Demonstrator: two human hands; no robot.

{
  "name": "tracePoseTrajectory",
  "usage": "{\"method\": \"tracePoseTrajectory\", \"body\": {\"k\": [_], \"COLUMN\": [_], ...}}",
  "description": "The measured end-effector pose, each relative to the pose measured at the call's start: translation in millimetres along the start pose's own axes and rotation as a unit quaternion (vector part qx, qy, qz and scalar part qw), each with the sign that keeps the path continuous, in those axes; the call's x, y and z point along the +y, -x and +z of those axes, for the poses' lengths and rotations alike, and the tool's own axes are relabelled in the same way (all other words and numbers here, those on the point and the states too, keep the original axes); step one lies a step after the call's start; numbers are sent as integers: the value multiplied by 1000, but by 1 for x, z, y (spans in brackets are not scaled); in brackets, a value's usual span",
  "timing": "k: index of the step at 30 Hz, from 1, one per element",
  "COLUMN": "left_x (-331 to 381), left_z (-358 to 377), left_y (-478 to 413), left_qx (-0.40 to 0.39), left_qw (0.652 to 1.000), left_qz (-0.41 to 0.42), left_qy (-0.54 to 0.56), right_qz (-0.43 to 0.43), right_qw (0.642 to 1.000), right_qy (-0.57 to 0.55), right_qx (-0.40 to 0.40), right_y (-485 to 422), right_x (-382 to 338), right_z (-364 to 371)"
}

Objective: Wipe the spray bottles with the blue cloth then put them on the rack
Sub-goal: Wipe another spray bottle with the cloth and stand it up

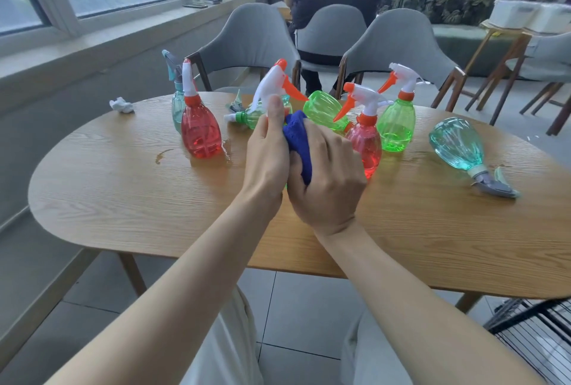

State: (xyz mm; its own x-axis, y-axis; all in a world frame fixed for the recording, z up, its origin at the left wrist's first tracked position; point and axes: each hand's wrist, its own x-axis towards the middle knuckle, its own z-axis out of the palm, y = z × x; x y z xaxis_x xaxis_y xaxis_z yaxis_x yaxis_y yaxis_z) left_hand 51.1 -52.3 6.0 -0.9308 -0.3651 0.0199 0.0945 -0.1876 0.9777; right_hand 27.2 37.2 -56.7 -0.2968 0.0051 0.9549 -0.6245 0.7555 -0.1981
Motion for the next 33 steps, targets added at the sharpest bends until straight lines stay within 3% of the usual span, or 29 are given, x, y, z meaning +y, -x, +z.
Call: {"method": "tracePoseTrajectory", "body": {"k": [4,7,9,10,14,16,18,21,22,23,26,28,29,31,33], "left_x": [6,8,9,8,1,-1,-2,0,2,4,3,0,-2,-1,-2], "left_z": [-1,-5,-7,-7,-10,-12,-13,-14,-14,-14,-17,-19,-20,-21,-20], "left_y": [0,-2,-3,-4,-10,-10,-7,-3,-1,0,-4,-8,-9,-6,-2], "left_qx": [16,26,38,44,69,71,69,56,54,57,86,99,100,103,108], "left_qw": [1000,999,999,999,997,996,997,998,998,997,995,994,994,994,993], "left_qz": [18,13,9,-1,-44,-46,-40,-21,-13,-7,-18,-29,-28,-11,8], "left_qy": [-12,-21,-28,-29,-7,-2,-14,-36,-41,-42,-35,-30,-35,-44,-47], "right_qz": [43,184,258,247,72,67,134,338,378,381,225,129,117,170,281], "right_qw": [992,950,927,934,974,969,947,848,819,813,895,929,932,912,856], "right_qy": [-117,-236,-236,-213,-122,-120,-168,-289,-314,-319,-243,-209,-211,-236,-286], "right_qx": [-14,-93,-132,-144,-179,-204,-240,-289,-298,-303,-299,-277,-272,-288,-327], "right_y": [-7,-17,-21,-20,-13,-15,-24,-44,-46,-46,-34,-30,-30,-37,-48], "right_x": [2,5,5,3,-7,-6,-4,2,3,1,-9,-14,-15,-15,-13], "right_z": [-1,1,2,1,-4,-2,-1,-4,-6,-8,-16,-17,-15,-11,-5]}}
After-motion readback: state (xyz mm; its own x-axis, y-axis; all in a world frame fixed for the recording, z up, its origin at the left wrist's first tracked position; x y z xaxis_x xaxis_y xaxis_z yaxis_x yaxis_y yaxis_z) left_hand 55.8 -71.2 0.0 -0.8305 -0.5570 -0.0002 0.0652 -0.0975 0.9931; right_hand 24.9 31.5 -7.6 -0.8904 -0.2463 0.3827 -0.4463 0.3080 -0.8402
